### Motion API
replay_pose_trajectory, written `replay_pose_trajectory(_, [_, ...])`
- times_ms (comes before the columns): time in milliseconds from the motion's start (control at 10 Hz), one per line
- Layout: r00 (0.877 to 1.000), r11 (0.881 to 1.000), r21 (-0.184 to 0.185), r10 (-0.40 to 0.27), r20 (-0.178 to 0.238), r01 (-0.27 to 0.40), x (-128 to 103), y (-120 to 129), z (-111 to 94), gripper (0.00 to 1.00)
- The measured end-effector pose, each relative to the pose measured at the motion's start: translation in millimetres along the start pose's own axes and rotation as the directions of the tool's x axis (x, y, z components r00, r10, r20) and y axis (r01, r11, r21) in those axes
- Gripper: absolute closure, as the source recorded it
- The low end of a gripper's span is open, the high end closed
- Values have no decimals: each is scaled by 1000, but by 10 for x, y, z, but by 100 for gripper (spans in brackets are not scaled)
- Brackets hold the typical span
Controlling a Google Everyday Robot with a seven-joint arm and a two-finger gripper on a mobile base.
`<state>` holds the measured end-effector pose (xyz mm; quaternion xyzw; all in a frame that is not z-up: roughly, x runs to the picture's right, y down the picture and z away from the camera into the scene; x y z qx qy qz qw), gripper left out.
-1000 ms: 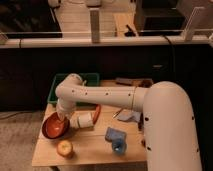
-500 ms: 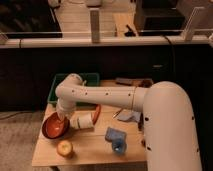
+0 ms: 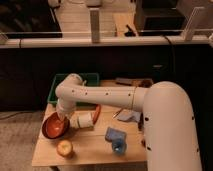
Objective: Stack bowls on top of each other
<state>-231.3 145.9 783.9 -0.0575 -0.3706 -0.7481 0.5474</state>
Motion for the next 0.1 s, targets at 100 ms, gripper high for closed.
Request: replay_pose_trajectory(100, [1000,1000,0,0,0,0,0,0,0,58])
